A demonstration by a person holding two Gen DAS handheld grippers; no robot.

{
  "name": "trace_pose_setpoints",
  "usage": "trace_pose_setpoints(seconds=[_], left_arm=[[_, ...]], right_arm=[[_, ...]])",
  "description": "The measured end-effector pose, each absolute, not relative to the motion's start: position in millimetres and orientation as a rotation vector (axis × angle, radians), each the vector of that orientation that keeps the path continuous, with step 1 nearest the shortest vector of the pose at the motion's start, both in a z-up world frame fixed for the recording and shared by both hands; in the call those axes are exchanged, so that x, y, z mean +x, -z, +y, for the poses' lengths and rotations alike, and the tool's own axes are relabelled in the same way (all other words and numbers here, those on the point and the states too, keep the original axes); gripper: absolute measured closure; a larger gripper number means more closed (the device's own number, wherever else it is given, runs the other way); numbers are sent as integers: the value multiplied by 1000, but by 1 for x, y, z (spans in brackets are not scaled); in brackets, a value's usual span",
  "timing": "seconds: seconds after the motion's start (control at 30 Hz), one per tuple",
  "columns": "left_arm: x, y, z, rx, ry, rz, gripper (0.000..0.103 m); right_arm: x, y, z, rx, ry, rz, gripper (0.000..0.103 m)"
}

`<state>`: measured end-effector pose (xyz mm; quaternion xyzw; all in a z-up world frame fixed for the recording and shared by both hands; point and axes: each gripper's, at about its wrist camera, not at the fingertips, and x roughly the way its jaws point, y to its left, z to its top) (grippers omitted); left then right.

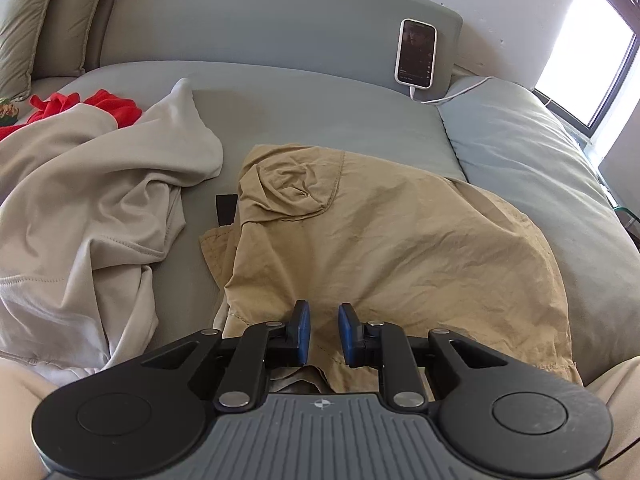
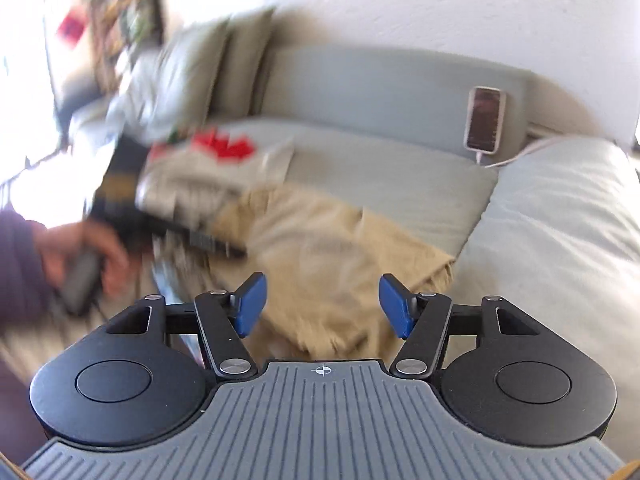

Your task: Fold clothes

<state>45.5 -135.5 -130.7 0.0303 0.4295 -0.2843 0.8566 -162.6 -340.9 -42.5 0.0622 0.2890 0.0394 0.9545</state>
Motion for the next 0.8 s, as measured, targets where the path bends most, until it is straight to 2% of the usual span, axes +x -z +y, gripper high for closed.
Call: trace_pose_setpoints(seconds=[0.03,0.07,0.13,0.33,0.43,0.8], left_arm=[[45,130,-135,65,596,903,84],[45,130,-134,61,596,905,84],[48,130,-134,48,597,912,84],[52,133,-134,23,597,923,83],[50,134,-133,21,599,921,83],[52,135,-133,7,593,924,82]], right_arm=[[-153,44,-340,178,-65,579,48],[-143,47,-338,212,-54,581,71],[-120,62,-332,259,-25,615,90],[-90,118,-322,291,123,743,87],[-96,144,-329,324,168,838,92],[-109,150,-335,344,172,837,91]])
